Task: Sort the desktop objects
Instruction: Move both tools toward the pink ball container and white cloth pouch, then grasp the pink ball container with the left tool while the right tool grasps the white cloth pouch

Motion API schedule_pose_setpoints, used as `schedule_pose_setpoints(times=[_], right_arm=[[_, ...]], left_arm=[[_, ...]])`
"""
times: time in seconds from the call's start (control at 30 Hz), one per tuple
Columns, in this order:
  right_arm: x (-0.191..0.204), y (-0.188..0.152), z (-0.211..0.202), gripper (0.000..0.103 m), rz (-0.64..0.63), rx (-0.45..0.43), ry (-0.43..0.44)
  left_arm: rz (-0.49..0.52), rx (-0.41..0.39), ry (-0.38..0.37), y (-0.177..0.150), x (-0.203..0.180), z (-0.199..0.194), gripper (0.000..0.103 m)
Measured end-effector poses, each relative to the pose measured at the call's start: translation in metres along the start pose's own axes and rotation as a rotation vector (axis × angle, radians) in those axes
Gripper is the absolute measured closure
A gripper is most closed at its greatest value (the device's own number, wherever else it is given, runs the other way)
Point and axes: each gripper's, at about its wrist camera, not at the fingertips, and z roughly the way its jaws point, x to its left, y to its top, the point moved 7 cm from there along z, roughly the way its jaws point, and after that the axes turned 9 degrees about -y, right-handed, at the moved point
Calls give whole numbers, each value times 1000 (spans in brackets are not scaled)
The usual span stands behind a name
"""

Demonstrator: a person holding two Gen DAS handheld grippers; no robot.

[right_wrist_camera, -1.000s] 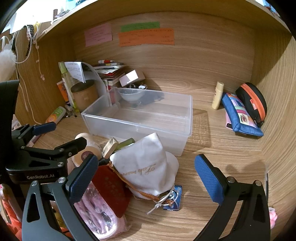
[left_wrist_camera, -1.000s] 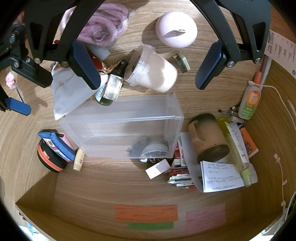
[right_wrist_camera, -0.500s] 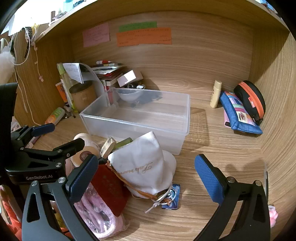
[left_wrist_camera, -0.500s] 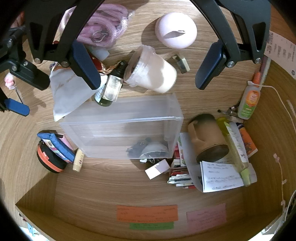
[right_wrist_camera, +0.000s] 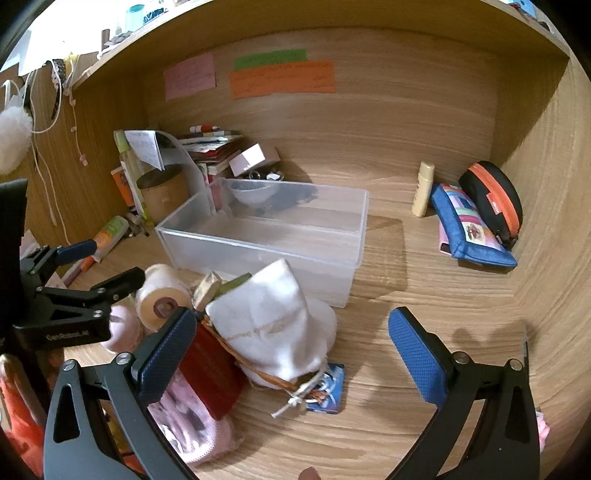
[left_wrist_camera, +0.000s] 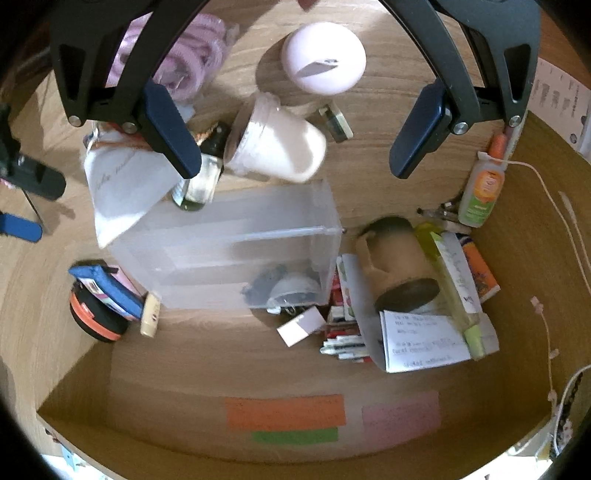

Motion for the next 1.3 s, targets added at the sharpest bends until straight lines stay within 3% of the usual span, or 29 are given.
schedule_pose_setpoints(times=[0.43,0.6,0.93,1.3], right_arm=[[-20,-18,2,0,-11,34,-45],[-20,-22,8,0,-2,49,-25],[7,-23,39,0,-31,132,42],[23,-21,74,1,-85,214,39]], left_arm=[[-85,50,-85,-41,27,-10,0],[-94,99,-21,-63,35,-9,0],[-171,177,-69,-91,41,10,0],[-163,159,-66,-93,42,19,0]])
